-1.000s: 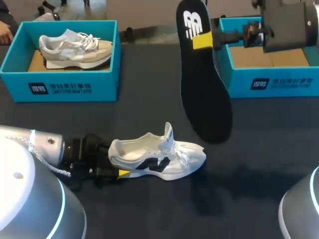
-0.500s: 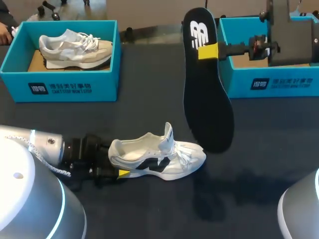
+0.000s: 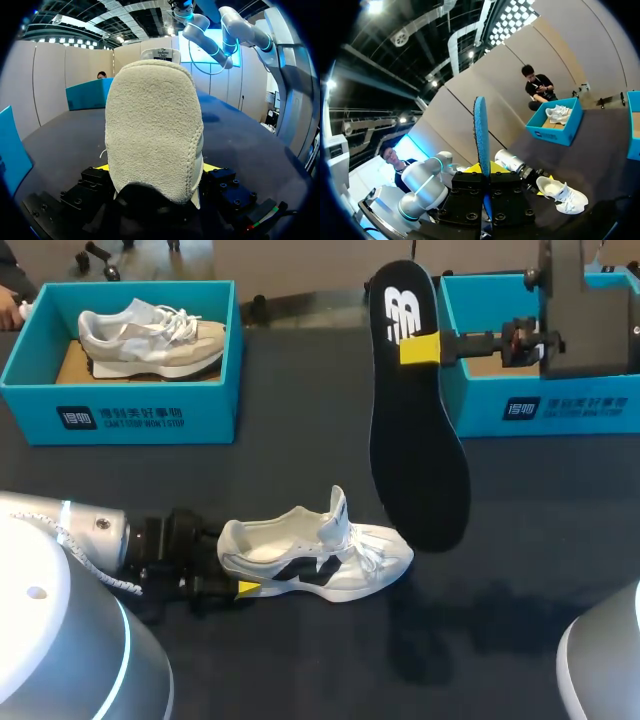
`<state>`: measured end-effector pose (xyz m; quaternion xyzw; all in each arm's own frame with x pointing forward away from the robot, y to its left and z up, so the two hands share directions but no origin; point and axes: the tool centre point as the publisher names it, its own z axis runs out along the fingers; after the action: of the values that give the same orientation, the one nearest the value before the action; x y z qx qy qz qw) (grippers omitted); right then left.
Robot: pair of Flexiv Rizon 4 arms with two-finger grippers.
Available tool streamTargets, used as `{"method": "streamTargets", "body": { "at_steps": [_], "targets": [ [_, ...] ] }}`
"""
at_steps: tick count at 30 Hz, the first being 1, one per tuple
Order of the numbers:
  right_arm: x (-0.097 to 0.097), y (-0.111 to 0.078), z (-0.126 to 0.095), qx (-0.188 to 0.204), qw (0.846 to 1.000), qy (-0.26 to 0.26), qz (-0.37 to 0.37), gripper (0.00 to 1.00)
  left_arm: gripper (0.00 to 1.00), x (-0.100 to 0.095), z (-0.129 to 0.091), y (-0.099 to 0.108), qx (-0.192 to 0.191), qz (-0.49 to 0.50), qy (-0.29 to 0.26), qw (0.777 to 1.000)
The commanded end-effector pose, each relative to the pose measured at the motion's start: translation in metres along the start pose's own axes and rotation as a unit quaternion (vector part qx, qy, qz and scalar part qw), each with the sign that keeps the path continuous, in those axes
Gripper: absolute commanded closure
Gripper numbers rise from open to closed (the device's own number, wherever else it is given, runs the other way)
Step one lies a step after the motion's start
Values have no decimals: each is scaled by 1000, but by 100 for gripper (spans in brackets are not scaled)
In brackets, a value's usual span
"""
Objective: Take the shoe out of the shoebox, open the shoe tongue, remove and reinsert the insole, then place the shoe into the shoebox
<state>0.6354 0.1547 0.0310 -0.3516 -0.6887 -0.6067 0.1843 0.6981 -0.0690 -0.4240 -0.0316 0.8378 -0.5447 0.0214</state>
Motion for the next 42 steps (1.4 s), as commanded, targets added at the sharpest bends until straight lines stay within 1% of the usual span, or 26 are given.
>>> {"method": "streamTargets", "body": {
  "at_steps": [1,2,3,4,13,18,20,33,35,36,37,38,39,40,42],
  "targets": [
    [0,0,3,0,1000,-1,1,100,94,0,-4,-1,-10,5,-2,1000],
    [0,0,3,0,1000,-1,1,100,65,0,-7,-2,-12,6,-2,1000],
    [0,0,3,0,1000,-1,1,100,30,0,-10,-3,-19,10,0,1000],
    [0,0,3,0,1000,-1,1,100,0,0,-11,-4,-24,11,-2,1000],
    [0,0,3,0,1000,-1,1,100,0,-7,-23,-12,-72,32,-3,997],
    [0,0,3,0,1000,-1,1,100,0,-9,-31,-16,-120,54,6,991],
    [0,0,3,0,1000,-1,1,100,0,-10,-35,-18,-144,71,-6,987],
    [0,0,3,0,1000,-1,1,100,0,-10,-35,-18,-144,71,-6,987],
    [0,0,3,0,1000,-1,1,100,0,-11,-35,-18,-164,75,-2,984],
    [0,0,3,0,1000,-1,1,100,0,-12,-35,-18,-179,77,-13,981],
    [0,0,3,0,1000,-1,1,100,0,-14,-35,-19,-200,80,-11,977],
    [0,0,3,0,1000,-1,1,100,0,-15,-35,-19,-212,81,-25,973],
    [0,0,3,0,1000,-1,1,100,0,-16,-36,-19,-209,82,-24,974],
    [0,0,3,0,1000,-1,1,100,0,-18,-37,-20,-232,86,-28,968],
    [0,0,3,0,1000,-1,1,100,0,-21,-38,-21,-244,74,-24,967]
  ]
}}
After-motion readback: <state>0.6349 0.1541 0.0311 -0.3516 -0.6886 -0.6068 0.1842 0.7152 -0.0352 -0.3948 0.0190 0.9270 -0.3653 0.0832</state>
